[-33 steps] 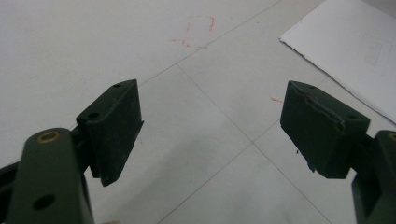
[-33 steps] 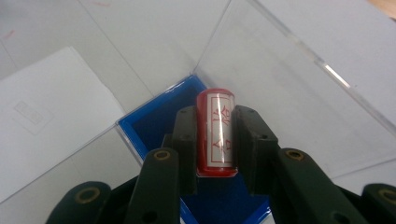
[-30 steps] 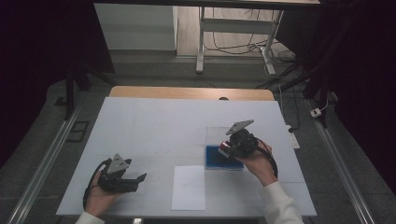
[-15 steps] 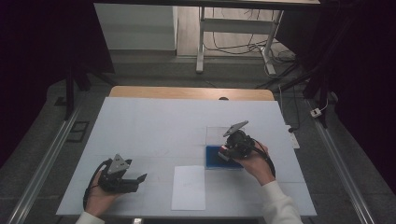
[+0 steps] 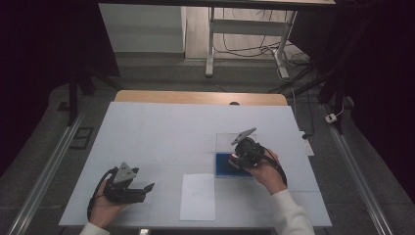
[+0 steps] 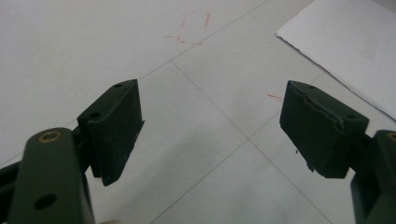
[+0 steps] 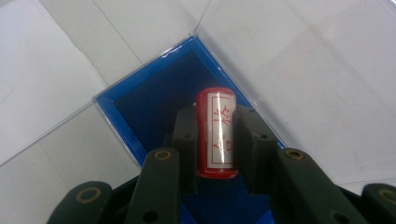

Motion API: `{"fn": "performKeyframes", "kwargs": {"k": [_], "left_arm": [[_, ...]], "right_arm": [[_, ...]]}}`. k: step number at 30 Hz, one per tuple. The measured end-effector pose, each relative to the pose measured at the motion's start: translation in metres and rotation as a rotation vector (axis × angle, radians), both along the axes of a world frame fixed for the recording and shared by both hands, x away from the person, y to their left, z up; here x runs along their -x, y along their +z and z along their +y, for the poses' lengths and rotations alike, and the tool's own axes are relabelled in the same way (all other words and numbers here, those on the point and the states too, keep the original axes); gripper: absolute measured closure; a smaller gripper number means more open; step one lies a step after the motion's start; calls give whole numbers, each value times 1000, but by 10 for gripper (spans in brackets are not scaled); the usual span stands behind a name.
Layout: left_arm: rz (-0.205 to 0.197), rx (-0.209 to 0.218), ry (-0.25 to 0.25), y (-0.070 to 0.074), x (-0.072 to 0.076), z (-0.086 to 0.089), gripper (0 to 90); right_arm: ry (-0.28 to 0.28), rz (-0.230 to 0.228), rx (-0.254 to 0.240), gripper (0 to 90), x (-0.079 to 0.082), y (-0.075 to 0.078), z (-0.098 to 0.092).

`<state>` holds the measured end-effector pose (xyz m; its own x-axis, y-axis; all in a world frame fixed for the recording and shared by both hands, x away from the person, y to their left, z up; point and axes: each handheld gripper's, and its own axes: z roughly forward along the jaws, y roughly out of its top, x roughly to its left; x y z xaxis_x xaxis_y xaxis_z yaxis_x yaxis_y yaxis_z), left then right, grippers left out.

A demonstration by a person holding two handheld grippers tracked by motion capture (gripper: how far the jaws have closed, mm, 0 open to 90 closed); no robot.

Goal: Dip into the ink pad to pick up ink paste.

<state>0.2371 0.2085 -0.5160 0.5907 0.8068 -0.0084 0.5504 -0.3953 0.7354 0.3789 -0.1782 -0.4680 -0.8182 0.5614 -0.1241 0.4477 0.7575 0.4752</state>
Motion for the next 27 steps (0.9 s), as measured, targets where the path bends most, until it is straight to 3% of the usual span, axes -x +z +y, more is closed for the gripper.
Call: {"fn": "performKeyframes", "kwargs": {"k": [4, 10, 27], "left_arm": [[-3, 3, 0, 0, 1, 1, 217], [-3, 9, 0, 1, 0, 1, 219], [-5, 10, -1, 2, 1, 1, 220]], "right_arm": [[-4, -22, 37, 709, 3, 0, 5], [-9, -10, -11, 708, 2, -2, 0], [-12, -26, -18, 707, 4, -3, -1]]}}
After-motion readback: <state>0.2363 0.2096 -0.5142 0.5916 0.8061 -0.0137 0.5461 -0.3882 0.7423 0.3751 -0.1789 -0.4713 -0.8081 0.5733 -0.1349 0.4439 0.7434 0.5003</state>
